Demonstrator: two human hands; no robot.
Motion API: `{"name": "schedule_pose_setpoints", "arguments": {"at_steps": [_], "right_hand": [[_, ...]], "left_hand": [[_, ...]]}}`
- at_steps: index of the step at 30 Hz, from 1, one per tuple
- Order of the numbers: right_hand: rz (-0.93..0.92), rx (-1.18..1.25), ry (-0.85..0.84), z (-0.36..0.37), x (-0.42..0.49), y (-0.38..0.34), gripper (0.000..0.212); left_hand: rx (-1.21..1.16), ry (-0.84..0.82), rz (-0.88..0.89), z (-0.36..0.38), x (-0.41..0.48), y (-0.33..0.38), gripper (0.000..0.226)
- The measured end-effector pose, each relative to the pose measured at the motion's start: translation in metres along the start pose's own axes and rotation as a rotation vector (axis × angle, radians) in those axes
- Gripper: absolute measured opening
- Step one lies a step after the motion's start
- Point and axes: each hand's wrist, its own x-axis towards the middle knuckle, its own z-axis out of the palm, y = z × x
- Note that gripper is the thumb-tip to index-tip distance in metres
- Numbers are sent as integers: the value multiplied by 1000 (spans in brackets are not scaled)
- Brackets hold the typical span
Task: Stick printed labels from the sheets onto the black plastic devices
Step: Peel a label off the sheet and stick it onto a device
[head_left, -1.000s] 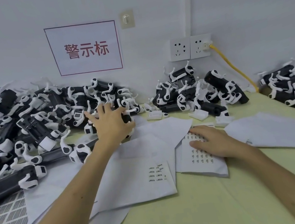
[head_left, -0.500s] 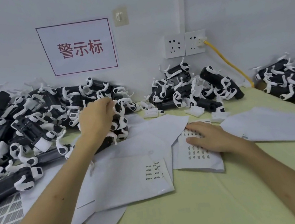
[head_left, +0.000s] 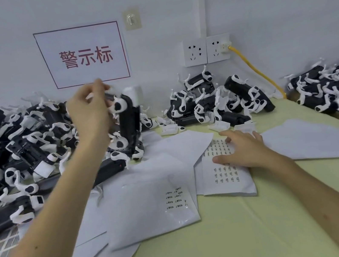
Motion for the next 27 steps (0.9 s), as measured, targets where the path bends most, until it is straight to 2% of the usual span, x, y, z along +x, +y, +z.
{"name": "schedule_pose_setpoints", "arguments": {"at_steps": [4,7,11,13,16,19,22,25,27], "right_hand": [[-11,70,6,-3,0,2,76],[-21,77,-1,-2,1,3,63],[-31,99,41,-3,1,7,44],[-47,105,115,-5,1,9,35],[-66,115,228,-10,-2,7,10],[-72,229,387,-16,-4,3,16],[-136,506,498,-25,-8,-3,14],[-272,582,562,-27,-11,-10,17],[-334,539,588,-25,-14,-15,9]], "left_hand": [[60,-217,39,21,-46,-21,14],[91,-313,-34,33,-72,-44,5],[88,-380,-79,45,-91,-61,26],[141,-375,-45,46,-93,-64,32],[126,-402,-61,45,-96,-65,49],[80,-413,-95,41,-97,-65,63],[75,-374,-66,36,-98,-61,67],[117,-298,81,33,-103,-56,53],[50,-369,2,36,-110,-54,40]]}}
